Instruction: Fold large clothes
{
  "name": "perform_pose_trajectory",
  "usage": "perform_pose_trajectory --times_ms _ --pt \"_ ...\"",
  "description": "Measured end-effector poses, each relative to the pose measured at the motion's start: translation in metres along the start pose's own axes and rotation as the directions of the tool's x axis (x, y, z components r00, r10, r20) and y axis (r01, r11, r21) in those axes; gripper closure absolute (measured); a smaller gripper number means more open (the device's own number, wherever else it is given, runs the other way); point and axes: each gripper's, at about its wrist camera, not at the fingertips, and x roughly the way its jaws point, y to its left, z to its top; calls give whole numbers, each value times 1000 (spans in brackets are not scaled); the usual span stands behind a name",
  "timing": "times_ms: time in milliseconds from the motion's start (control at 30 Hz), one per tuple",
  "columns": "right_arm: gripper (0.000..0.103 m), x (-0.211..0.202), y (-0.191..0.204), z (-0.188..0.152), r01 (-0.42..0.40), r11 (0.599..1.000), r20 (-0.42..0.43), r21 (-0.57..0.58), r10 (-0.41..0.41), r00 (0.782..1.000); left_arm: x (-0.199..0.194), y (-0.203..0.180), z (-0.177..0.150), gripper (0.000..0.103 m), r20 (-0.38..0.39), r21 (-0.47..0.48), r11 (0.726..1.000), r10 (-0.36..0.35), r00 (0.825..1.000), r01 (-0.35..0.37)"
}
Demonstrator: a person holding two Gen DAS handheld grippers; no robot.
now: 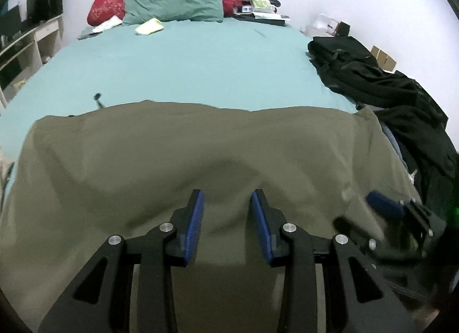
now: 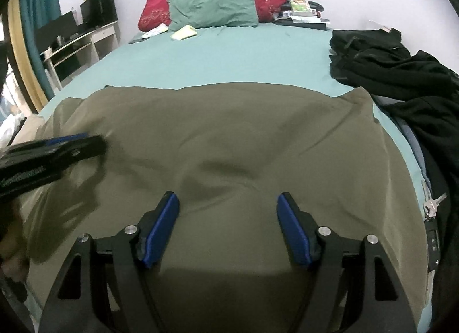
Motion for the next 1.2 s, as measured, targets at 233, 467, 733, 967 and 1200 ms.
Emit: perform_pose_trajectory --times_ms 233,467,733,967,1200 --pt "31 5 -13 -5 -61 997 -5 42 61 998 37 -10 -17 64 -22 59 995 80 997 -78" --pt "31 -1 -23 -5 -99 991 2 86 99 995 39 -15 -23 64 32 75 991 110 993 -112" --pt "23 -44 -33 -23 -68 990 24 126 65 998 0 -9 -30 63 -20 66 992 107 994 -106" --pt "18 -95 -36 -69 -33 979 47 200 24 999 -59 -5 -75 63 -14 55 998 26 1000 -25" --pt "18 -125 -45 -118 -8 951 37 308 -3 999 -45 -12 -108 64 -71 40 998 49 996 -46"
